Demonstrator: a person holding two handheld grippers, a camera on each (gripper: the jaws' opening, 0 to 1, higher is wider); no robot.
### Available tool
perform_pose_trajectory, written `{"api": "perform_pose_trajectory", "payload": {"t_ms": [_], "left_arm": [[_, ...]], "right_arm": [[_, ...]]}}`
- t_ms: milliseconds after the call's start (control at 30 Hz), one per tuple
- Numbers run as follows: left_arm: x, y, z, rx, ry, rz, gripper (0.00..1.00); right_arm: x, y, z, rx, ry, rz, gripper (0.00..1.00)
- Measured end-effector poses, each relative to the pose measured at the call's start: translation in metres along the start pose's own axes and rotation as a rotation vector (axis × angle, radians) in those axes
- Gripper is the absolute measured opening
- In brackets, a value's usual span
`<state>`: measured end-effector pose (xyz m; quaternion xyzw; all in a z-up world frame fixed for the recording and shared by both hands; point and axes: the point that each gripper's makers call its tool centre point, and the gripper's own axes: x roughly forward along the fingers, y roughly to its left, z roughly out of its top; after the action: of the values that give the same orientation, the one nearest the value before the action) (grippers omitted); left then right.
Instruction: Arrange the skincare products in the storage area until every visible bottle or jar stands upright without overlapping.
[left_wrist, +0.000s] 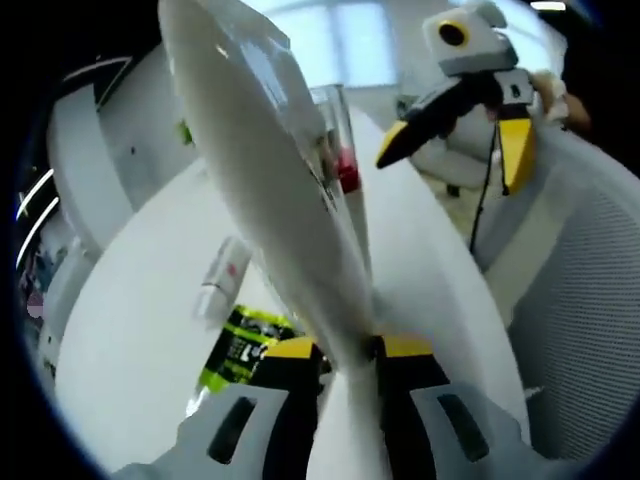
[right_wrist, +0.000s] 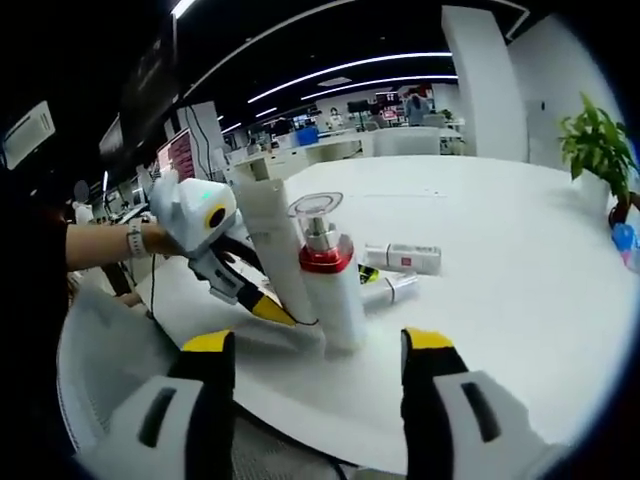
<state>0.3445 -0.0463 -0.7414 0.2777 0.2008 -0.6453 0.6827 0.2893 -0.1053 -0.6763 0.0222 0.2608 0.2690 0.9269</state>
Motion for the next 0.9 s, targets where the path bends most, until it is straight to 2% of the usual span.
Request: {"api": "perform_pose_trajectory", "payload": {"t_ms": [133, 233, 300, 533, 600, 700, 900], "left_arm": [[0.0, 0.001, 0.0, -0.006, -0.005, 0.006, 0.19], [0.0, 0.0, 0.0, 0.039, -0.008, 0.023, 0.19], [-0.001, 0.0, -0.001, 0.039, -0.006, 0.033, 0.19], [-0.01, 0.005, -0.002, -0.03, -0.003, 0.084, 0.26], [-0.017, 0.006, -0.003, -0.026, 0.0, 0.113, 0.25], [-0.029, 0.008, -0.003, -0.068, -0.004, 0.164, 0.28], [-0.051, 0.006, -0.008, -0.154, -0.001, 0.236, 0.44]], "right_arm": [[0.001, 0.002, 0.001, -0.005, 0.001, 0.003, 0.7], [0.0, 0.002, 0.001, -0.011, 0.005, 0.002, 0.7], [0.0, 0.0, 0.0, -0.019, 0.012, -0.006, 0.7], [-0.003, -0.002, 0.005, -0.04, 0.008, -0.011, 0.74], [-0.003, -0.002, 0.005, -0.048, 0.011, -0.013, 0.77], [-0.003, -0.002, 0.005, -0.056, 0.012, -0.014, 0.79], [-0.001, 0.003, 0.004, -0.067, 0.032, 0.015, 0.85]]}}
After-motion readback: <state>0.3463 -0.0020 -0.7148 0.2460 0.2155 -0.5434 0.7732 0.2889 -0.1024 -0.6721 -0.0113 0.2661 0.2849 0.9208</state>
